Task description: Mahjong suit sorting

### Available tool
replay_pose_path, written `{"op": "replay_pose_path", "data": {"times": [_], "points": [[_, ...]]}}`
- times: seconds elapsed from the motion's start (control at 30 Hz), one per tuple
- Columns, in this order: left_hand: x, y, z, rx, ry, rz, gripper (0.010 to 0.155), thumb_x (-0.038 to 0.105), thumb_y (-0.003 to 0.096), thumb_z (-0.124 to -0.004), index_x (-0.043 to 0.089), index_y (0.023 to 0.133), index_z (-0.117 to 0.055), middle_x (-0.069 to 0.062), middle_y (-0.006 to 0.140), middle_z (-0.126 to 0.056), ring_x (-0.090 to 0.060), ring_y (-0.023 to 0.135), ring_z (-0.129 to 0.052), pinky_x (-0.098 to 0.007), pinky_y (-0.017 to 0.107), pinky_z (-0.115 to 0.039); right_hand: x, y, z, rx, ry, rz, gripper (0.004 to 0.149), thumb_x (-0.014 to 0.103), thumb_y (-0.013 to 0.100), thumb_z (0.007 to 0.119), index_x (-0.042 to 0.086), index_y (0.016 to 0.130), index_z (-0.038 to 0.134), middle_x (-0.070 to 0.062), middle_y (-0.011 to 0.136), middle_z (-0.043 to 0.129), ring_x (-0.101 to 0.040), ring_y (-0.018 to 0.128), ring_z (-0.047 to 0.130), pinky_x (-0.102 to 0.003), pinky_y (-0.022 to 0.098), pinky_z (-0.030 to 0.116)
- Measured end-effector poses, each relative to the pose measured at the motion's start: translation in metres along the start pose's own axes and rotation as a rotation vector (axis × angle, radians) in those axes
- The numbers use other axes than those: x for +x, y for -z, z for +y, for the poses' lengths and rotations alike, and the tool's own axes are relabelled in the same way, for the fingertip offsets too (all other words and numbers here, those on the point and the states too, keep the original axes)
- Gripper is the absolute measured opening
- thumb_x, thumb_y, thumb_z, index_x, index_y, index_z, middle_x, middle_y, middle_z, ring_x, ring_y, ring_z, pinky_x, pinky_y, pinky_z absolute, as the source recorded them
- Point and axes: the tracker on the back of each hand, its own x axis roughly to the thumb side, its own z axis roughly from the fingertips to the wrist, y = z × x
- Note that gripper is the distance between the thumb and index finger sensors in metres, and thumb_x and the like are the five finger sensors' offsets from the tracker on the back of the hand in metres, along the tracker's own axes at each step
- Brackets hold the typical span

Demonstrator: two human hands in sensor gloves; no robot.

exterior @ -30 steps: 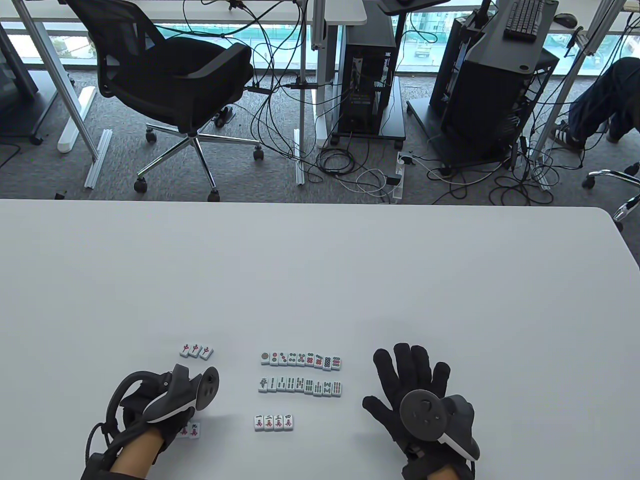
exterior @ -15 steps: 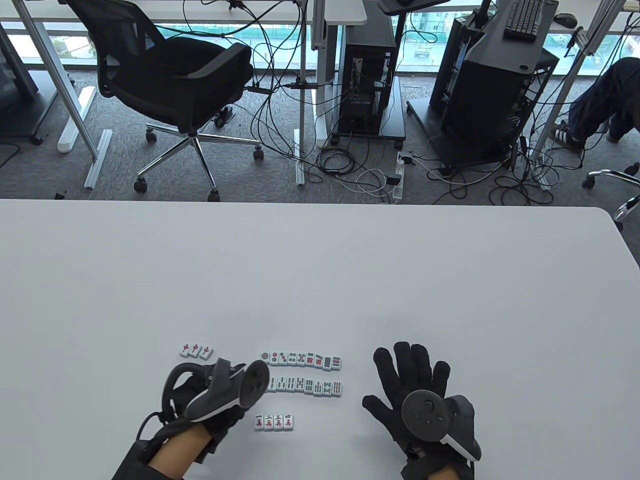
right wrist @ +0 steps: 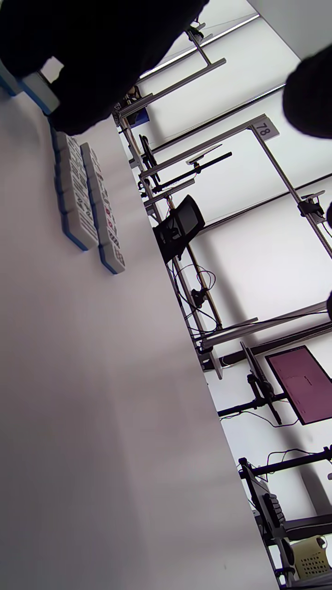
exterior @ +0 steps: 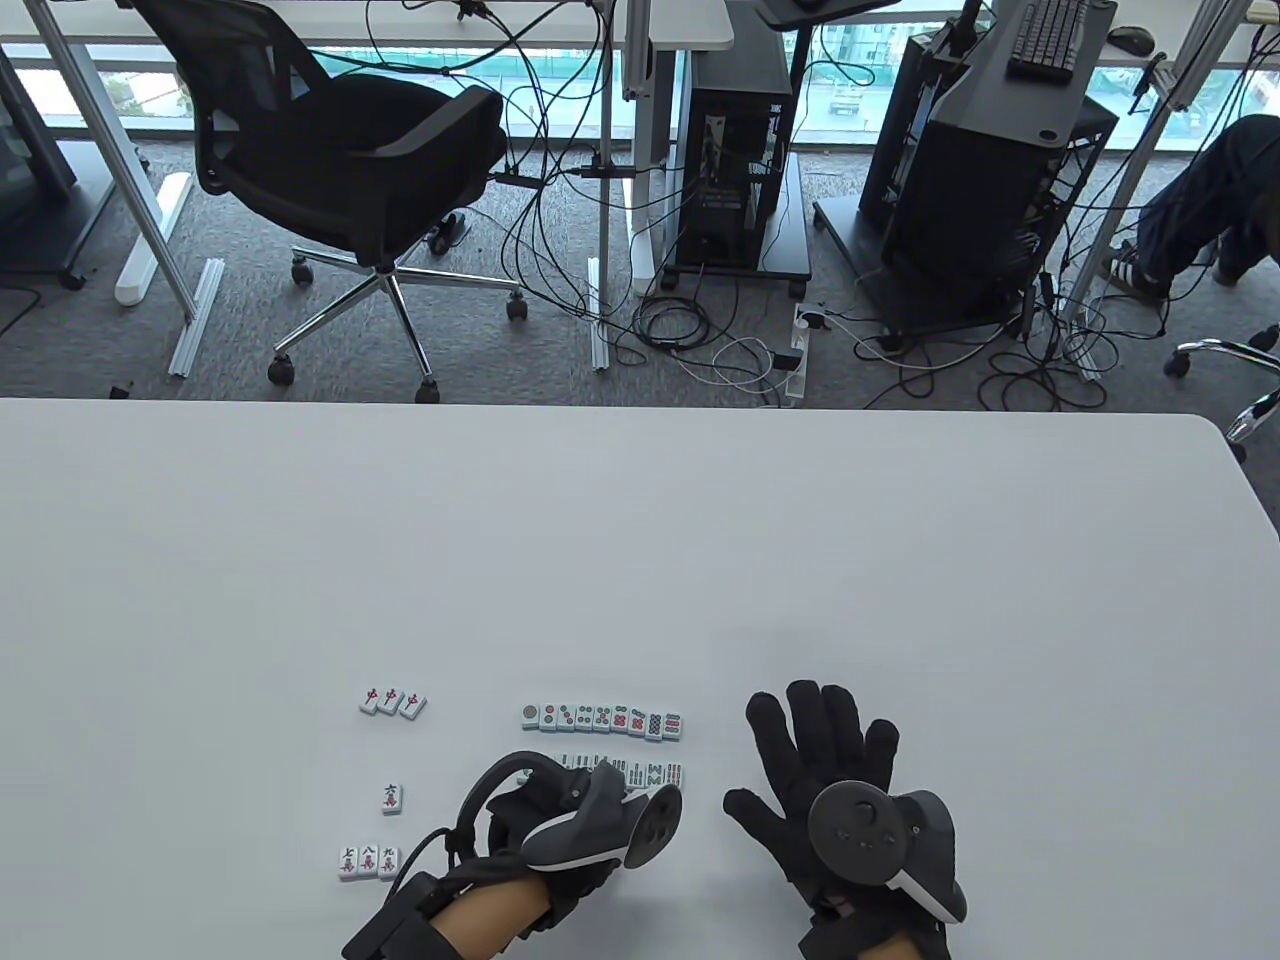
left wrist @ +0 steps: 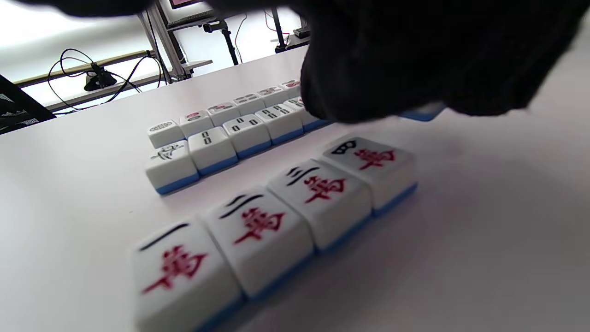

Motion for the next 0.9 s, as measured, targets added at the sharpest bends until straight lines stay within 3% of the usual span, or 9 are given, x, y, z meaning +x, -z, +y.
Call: {"op": "replay_pose_path", "data": {"times": [0.03,0.07,0.2,0.43,0.67,0.9], "points": [[0.001,0.0,-0.002,-0.004,0.016,0.001,0.061,0.055,0.0247,-0.089,0.015,0.07,-0.091,0.018,0.023,-0.099,-0.005,-0.002,-0.09,-0.034,0.012,-0.086,0.0,0.0,0.0,-0.002,0.0,-0.001,0.078,0.062,0.051,0.061,0.035,0.111,0.019,-0.011,0.119,0.022,-0.041,0.106,0.005,-0.071,0.071,0.009],[0.002,0.001,-0.004,-0.012,0.033,-0.001,0.061,0.055,0.0245,-0.089,0.015,0.07,-0.091,0.018,0.023,-0.099,-0.005,-0.002,-0.089,-0.034,0.012,-0.086,0.0,0.0,0.0,-0.003,0.001,-0.002,0.078,0.062,0.051,0.061,0.035,0.112,0.019,-0.011,0.12,0.013,-0.041,0.106,0.005,-0.071,0.071,0.009],[0.005,0.001,-0.01,-0.052,0.087,-0.002,0.062,0.056,0.0246,-0.089,0.016,0.071,-0.09,0.018,0.023,-0.099,-0.005,-0.001,-0.09,-0.034,0.013,-0.086,0.0,0.0,0.0,-0.001,0.001,-0.005,0.078,0.062,0.051,0.061,0.035,0.112,0.019,-0.011,0.12,0.013,-0.041,0.106,0.005,-0.071,0.071,0.009],[-0.005,-0.014,0.0,0.008,0.121,0.016,0.068,0.061,0.0235,-0.087,0.02,0.078,-0.087,0.016,0.032,-0.101,-0.007,0.006,-0.093,-0.036,0.018,-0.086,0.0,-0.001,0.001,0.003,-0.01,-0.003,0.078,0.062,0.051,0.061,0.035,0.112,0.019,-0.011,0.119,0.021,-0.041,0.106,0.005,-0.071,0.071,0.01],[-0.073,-0.037,0.015,0.03,0.063,0.146,0.062,0.055,0.0254,-0.088,0.02,0.076,-0.088,0.015,0.032,-0.101,-0.008,0.005,-0.094,-0.036,0.018,-0.086,0.0,0.0,0.002,0.009,-0.022,0.0,0.078,0.062,0.051,0.06,0.035,0.112,0.019,-0.01,0.119,0.021,-0.041,0.106,0.006,-0.071,0.071,0.01],[-0.147,-0.06,-0.009,-0.026,0.032,0.359,0.063,0.051,0.0256,-0.09,0.021,0.081,-0.086,0.014,0.039,-0.102,-0.009,0.013,-0.097,-0.038,0.023,-0.087,0.0,0.001,0.004,0.019,-0.03,0.004,0.078,0.062,0.051,0.06,0.035,0.112,0.019,-0.01,0.119,0.022,-0.041,0.106,0.005,-0.071,0.071,0.01]]}}
